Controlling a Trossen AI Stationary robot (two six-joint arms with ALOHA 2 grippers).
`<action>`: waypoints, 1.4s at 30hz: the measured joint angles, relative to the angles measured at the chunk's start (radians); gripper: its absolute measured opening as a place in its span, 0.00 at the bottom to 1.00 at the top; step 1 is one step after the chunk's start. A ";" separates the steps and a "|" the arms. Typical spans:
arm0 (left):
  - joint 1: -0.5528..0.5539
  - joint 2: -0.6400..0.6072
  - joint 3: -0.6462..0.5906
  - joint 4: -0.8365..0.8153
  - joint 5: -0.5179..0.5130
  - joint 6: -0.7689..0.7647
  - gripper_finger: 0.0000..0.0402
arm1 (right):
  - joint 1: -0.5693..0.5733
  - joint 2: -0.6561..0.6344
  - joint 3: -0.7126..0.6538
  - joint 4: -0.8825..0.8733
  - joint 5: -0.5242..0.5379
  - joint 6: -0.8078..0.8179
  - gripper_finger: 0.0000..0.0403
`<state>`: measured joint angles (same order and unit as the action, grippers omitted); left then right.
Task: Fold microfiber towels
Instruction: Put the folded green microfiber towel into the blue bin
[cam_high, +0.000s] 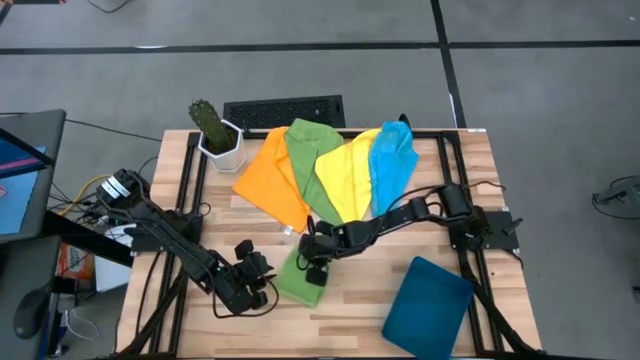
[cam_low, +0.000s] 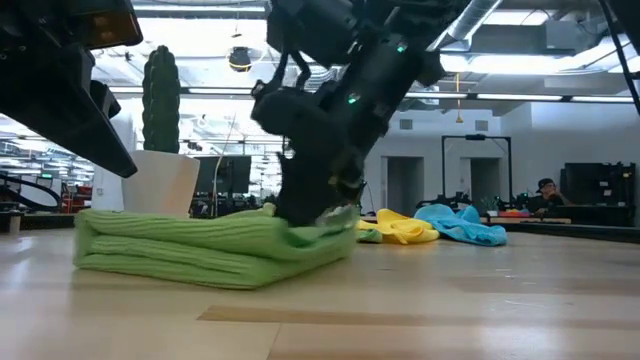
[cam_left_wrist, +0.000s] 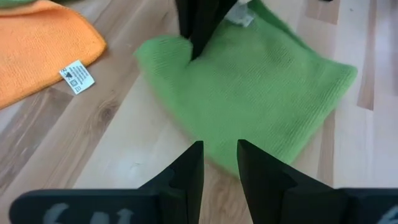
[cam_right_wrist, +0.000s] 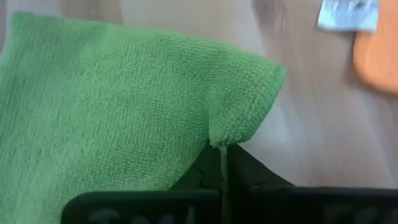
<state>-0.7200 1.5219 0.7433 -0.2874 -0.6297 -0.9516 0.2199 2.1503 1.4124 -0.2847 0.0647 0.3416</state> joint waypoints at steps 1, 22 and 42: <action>0.000 -0.001 0.000 -0.004 0.002 0.000 0.22 | 0.000 -0.023 -0.004 -0.033 -0.006 0.000 0.05; 0.000 -0.010 0.000 -0.021 -0.001 0.035 0.22 | 0.301 -0.496 -0.040 -0.339 0.062 0.377 0.05; 0.054 -0.010 0.000 -0.012 0.001 0.069 0.22 | 0.817 -0.576 -0.039 -0.595 0.328 1.143 0.05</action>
<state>-0.6657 1.5120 0.7433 -0.2991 -0.6286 -0.8824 1.0369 1.5745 1.3731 -0.8793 0.3923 1.4850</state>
